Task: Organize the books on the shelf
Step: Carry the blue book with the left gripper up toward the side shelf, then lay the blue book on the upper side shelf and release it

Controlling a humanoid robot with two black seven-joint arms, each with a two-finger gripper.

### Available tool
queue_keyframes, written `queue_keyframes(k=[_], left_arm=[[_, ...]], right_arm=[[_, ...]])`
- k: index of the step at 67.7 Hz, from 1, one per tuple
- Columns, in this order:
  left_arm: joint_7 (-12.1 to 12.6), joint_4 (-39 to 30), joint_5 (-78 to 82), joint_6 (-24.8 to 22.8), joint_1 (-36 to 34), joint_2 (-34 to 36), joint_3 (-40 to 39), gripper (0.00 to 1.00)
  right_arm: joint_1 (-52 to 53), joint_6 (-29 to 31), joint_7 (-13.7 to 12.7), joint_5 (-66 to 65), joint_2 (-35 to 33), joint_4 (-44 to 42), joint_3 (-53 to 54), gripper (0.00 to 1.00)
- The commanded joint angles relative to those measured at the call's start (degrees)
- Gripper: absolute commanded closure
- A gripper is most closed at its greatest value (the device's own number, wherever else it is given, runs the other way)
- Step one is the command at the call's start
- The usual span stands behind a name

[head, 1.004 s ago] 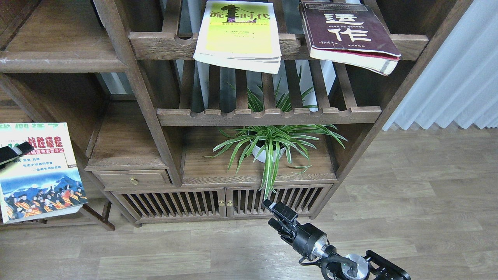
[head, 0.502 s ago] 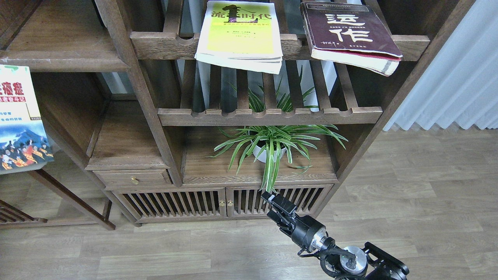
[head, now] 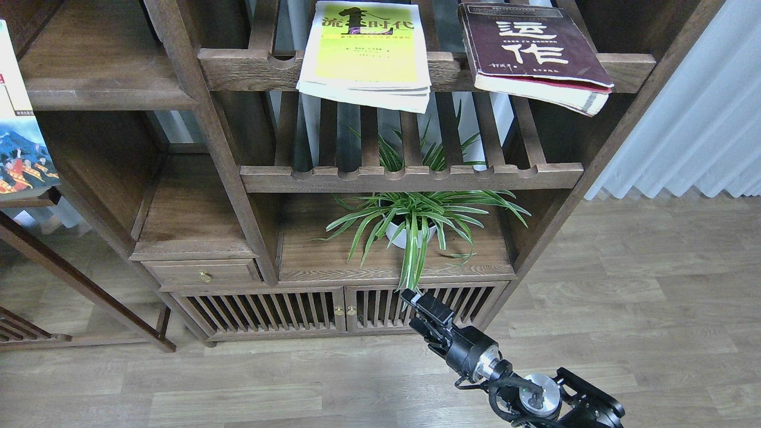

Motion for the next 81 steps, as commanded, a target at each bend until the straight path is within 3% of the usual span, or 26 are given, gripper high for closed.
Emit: queue_keyframes(k=[1,8,9,25,47,57,73,81], left_arm=[[0.04,3.18,-0.04,0.02,-8.98,-1.2,7.02,0.98],[0.13,6.44,-0.04,0.02,-17.25,-4.46,13.7,0.98],[0.13,9.14,-0.04,0.02,-22.91,-6.98,18.41,0.98],[0.13,16.54,-0.04,0.02,-36.15,-15.17,28.56,0.99],[0.13,17.51,-0.75,0.02,-37.65,-19.14,29.09,0.99],[0.48,22.34,-0.49,0.02,-40.28,-21.51,29.18,0.99],[4.96,25.34,-0.66,0.02,-40.99,-24.06,29.0,0.99],[5.57,25.95,-0.66,0.02,-40.99,-24.67,28.91,0.99]], right_arm=[[0.03,0.0,0.08,0.0,0.0,0.07,0.09,0.01],[0.03,0.0,0.08,0.09,0.0,0.07,0.09,0.01],[0.03,0.0,0.08,0.09,0.0,0.16,0.09,0.01],[0.11,0.0,0.08,0.09,0.0,0.24,0.17,0.01],[0.29,0.0,0.17,0.17,0.0,0.24,0.26,0.01],[0.73,0.0,0.17,0.17,0.0,0.16,0.26,0.01],[0.73,0.0,0.08,0.17,0.0,0.16,0.26,0.01],[0.73,0.0,0.17,0.17,0.0,0.24,0.26,0.01]])
